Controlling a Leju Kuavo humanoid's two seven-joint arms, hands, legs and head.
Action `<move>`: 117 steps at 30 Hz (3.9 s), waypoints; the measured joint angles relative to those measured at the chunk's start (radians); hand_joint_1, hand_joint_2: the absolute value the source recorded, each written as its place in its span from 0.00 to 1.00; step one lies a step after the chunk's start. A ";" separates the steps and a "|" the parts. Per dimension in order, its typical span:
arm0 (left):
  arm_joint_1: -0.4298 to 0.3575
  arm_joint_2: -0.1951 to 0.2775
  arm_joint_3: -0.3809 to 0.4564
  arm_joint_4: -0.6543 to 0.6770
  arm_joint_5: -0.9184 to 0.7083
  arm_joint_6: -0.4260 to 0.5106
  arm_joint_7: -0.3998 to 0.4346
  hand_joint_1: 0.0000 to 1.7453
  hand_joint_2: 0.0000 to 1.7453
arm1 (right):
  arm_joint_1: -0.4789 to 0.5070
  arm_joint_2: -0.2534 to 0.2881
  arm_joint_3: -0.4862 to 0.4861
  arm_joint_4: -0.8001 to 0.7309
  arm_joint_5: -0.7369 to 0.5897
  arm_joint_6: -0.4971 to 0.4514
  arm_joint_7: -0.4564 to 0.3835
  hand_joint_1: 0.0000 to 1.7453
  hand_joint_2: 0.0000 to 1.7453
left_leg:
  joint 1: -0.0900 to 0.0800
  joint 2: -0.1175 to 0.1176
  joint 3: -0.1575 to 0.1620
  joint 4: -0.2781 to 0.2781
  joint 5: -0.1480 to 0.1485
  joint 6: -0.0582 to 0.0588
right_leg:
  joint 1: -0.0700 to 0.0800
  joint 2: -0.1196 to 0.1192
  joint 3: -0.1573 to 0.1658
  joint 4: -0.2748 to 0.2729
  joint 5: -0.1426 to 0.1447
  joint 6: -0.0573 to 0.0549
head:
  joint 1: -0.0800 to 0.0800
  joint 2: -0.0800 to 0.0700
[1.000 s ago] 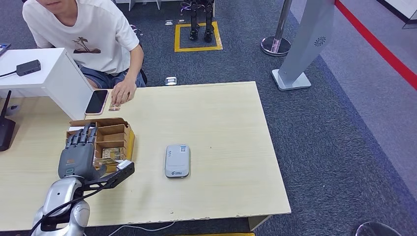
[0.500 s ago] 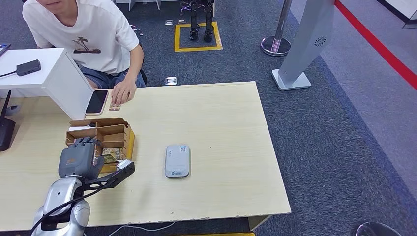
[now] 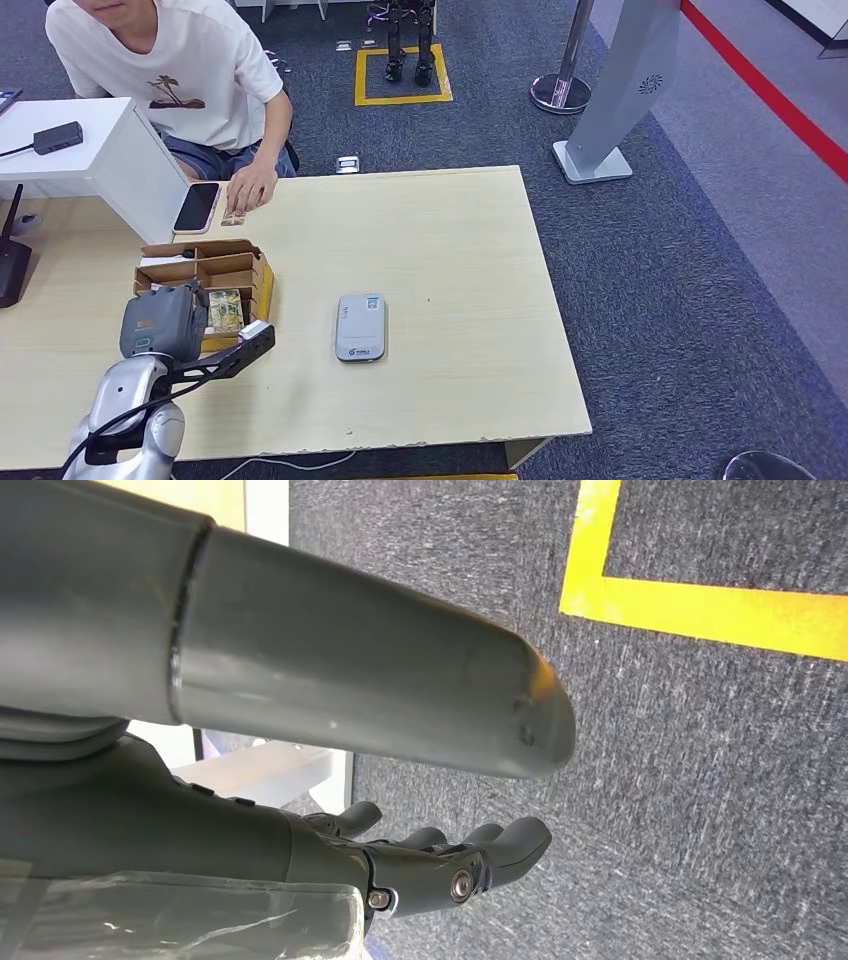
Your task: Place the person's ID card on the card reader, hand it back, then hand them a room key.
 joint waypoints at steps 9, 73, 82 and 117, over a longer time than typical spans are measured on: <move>0.000 -0.002 0.000 0.000 0.000 0.000 0.000 1.00 1.00 | -0.001 0.000 0.000 0.000 0.002 -0.002 -0.002 0.00 0.00 | 0.000 0.000 0.000 0.000 0.000 0.000 | 0.000 0.000 0.000 0.000 0.000 0.000 | 0.000 0.000; -0.024 -0.010 0.000 0.000 -0.021 0.003 -0.001 0.00 1.00 | -0.002 0.000 -0.004 0.000 0.002 0.003 -0.005 0.00 0.00 | 0.000 0.000 0.000 0.000 0.000 0.000 | 0.000 0.000 0.000 0.000 0.000 0.000 | 0.000 0.000; -0.027 -0.010 0.000 0.000 -0.021 0.003 -0.001 0.00 1.00 | -0.002 0.000 -0.005 0.000 0.002 0.003 -0.005 0.00 0.00 | 0.000 0.000 0.000 0.000 0.001 -0.001 | 0.000 0.000 0.000 0.000 0.001 0.000 | 0.000 0.000; -0.029 0.003 0.000 0.029 0.006 -0.040 0.003 0.00 1.00 | -0.011 0.000 -0.004 0.000 0.002 0.003 -0.002 0.00 0.00 | 0.000 0.000 0.000 0.000 0.001 -0.001 | 0.000 0.000 0.000 0.000 0.001 0.000 | 0.000 0.000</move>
